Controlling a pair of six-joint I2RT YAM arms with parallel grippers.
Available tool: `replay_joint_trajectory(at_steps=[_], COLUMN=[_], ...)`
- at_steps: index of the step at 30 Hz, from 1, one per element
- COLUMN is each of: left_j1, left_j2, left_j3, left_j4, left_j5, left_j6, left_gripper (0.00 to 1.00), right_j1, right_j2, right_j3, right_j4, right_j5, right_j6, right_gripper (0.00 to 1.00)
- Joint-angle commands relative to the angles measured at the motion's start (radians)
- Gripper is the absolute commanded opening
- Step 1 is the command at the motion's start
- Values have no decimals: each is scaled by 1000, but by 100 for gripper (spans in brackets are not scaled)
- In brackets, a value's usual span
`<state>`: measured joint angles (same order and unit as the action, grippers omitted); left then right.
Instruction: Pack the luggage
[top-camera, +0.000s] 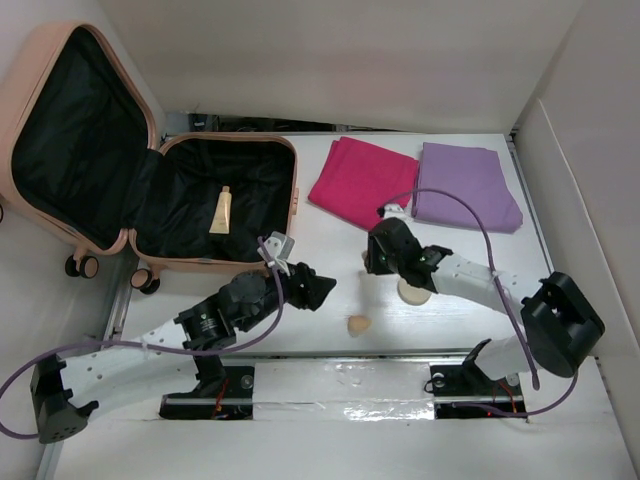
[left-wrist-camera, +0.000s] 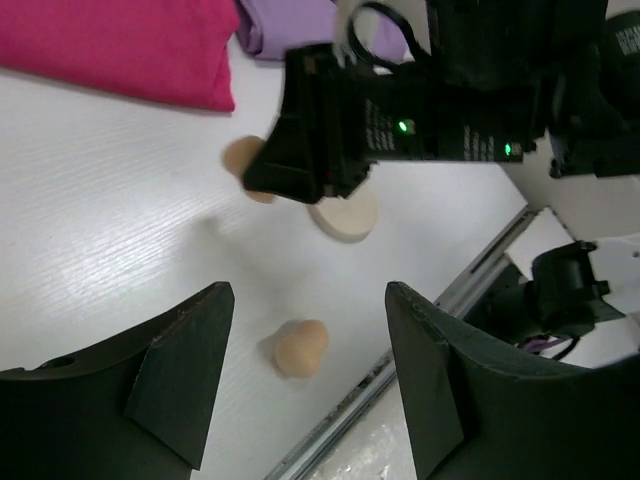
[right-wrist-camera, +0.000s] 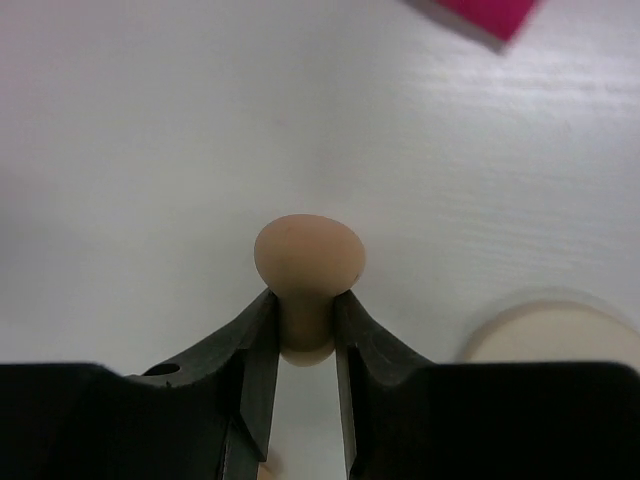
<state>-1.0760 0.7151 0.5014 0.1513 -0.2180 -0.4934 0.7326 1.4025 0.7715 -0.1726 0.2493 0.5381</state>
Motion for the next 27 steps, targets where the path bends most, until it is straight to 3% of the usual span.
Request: replay_joint_trajectory(at_steps=[1,3,8,10,11,14,17,18,22,23,25,26,27], left_j1=[-36,-68,-101,-110,-110,-110,-110,-110,-110,-110,-110,-110,-110], left_j2=[-63,-92,-152,-172,-180,-194,-152,-132,18,91,165,241,283], left_j3=[3,2,-9,-20,-21,-20,-11,-1,32,38,61,72,100], left_j4=[2,-15,-55,-68,-74,-87,-82,-78,-39,-24,17,28,30], left_j5=[-33,-55,-92,-93,-98,-119,-130,-133,-112,-104,-75,-67,-49], left_j6=[19,22,7,-7,-10,-13,-11,-11,10,19,36,47,68], left_gripper=[60,61,61,62,62,63,67,69,72,73,77,78,80], right_j1=[30,30,30,39,39,8,-39,-53,-130,-162,-183,-197,-197], right_j2=[7,91,378,547,599,702,629,592,383,301,218,176,89], right_j3=[207,326,835,973,1103,1219,1142,1041,751,694,535,481,427], right_j4=[149,162,194,180,173,113,169,208,327,344,366,360,352], right_j5=[-140,-218,-473,-568,-584,-608,-617,-610,-570,-571,-544,-520,-486], right_j6=[-41,-79,-58,-29,-11,17,34,34,23,25,10,-22,-38], right_gripper=[32,32,34,45,57,76,82,82,76,67,59,37,29])
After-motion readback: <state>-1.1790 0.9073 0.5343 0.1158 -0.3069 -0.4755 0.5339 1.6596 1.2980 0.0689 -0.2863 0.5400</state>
